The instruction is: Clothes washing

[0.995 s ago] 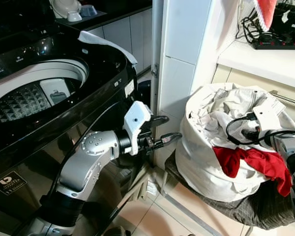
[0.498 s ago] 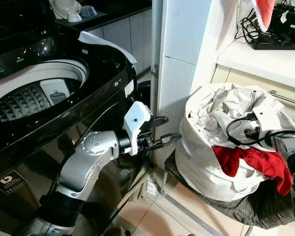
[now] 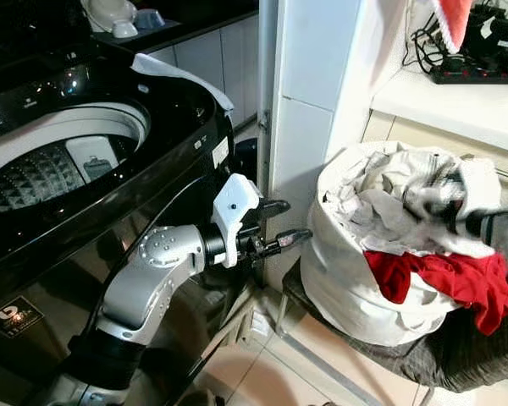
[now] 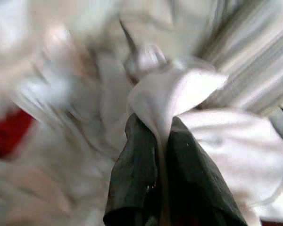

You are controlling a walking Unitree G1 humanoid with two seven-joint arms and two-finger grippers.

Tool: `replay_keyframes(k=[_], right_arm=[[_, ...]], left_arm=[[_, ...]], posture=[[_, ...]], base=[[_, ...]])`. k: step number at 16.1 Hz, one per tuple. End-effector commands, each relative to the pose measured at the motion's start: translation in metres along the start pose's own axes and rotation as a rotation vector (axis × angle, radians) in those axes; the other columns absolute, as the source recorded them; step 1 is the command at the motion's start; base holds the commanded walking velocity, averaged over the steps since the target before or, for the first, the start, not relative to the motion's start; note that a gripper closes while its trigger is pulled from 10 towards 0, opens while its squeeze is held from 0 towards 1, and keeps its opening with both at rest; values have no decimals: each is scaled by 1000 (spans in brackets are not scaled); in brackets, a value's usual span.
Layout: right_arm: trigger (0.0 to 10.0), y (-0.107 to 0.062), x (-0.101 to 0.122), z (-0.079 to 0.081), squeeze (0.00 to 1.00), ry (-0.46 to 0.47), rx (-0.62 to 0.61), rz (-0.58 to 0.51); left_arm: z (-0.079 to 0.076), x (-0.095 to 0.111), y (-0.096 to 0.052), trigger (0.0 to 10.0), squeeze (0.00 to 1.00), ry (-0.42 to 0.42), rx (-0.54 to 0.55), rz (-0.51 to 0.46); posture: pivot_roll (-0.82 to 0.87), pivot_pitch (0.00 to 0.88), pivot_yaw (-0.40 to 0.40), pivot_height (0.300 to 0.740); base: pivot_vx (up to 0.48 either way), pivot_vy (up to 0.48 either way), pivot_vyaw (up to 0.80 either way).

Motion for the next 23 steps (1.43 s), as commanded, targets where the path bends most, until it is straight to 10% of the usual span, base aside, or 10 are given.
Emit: replay_keyframes(k=[1, 5, 9, 10, 11, 13, 23], right_arm=[[0, -10, 23, 1, 0, 68, 43, -87], [0, -55, 95, 8, 0, 92, 141, -323], [0, -123, 195, 67, 0, 94, 441, -646], [0, -139, 213, 80, 0, 122, 511, -710], [0, -159, 234, 95, 0, 153, 603, -786], [0, -195, 265, 118, 0, 231, 803, -906], [0, -173, 222, 203, 0, 353, 1092, -651]], left_arm=[[2, 6, -4, 10000, 0, 7, 17, -21], [14, 15, -3, 10000, 0, 41, 91, -70], [33, 83, 0, 10000, 0, 35, 187, -340], [32, 91, -1, 10000, 180, 41, 190, -367], [31, 97, -2, 10000, 1000, 40, 188, -395], [23, 112, -5, 10000, 1000, 17, 139, -468], [-8, 122, 16, 10000, 1000, -66, -18, -536]], posture=[[51, 0, 17, 740], [45, 0, 19, 740], [25, 0, 19, 740], [25, 0, 19, 740], [25, 0, 14, 740], [30, 0, 7, 740], [30, 0, -8, 740]], base=[[0, 0, 0], [0, 0, 0], [0, 0, 0], [0, 0, 0], [0, 0, 0], [0, 0, 0], [0, 0, 0]])
Point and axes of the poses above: a point about 5 cm out from each wrist's last joint towards the gripper, its own y axis pointing out of the wrist towards the gripper, its own x axis along the axis of the wrist's last joint, z = x × y, the point moved 6 cm from there along y, pointing out of the wrist towards the gripper, and after that the axes turned 8 degrees about -y, right-handed, at the moved point
